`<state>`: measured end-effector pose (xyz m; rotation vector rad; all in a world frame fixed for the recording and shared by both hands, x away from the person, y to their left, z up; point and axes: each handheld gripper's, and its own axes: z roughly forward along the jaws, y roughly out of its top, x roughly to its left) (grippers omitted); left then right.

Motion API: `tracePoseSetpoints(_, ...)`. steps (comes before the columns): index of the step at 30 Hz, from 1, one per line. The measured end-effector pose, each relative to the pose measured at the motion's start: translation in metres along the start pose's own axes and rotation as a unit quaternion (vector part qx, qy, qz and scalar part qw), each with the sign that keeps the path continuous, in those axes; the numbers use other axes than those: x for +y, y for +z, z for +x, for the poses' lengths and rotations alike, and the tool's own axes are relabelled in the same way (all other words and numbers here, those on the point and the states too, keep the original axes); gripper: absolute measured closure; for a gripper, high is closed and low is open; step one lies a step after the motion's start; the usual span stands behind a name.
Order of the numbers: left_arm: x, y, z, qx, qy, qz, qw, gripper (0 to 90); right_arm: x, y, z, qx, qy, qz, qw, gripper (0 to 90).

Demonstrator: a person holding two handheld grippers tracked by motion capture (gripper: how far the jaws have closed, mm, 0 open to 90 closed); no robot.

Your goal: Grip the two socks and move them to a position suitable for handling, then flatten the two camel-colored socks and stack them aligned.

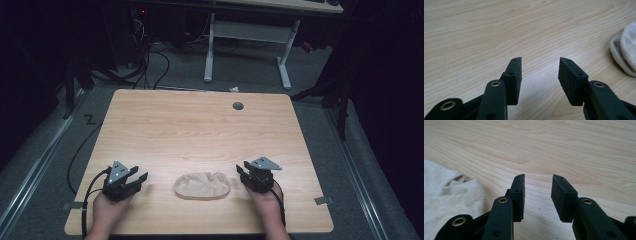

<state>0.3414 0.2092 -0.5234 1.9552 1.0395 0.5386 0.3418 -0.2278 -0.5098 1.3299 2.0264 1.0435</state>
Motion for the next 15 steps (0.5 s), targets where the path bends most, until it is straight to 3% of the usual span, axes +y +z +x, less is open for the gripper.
tracePoseSetpoints(4, -0.006, -0.001, 0.0, 0.004, -0.003, 0.011, 0.9999, 53.9, -0.003, -0.004, -0.005, -0.006, 0.005, -0.014, 0.9999, 63.4)
tracePoseSetpoints(7, -0.004, -0.003, 0.0, 0.009, -0.003, 0.001, 1.0, 53.7, -0.006, -0.006, -0.005, -0.01, 0.001, -0.02, 0.9997, 62.6)
tracePoseSetpoints(15, -0.005, -0.002, -0.003, 0.001, -0.009, 0.002, 1.0, 51.9, -0.017, -0.011, -0.009, -0.005, 0.008, -0.017, 0.9998, 60.1)
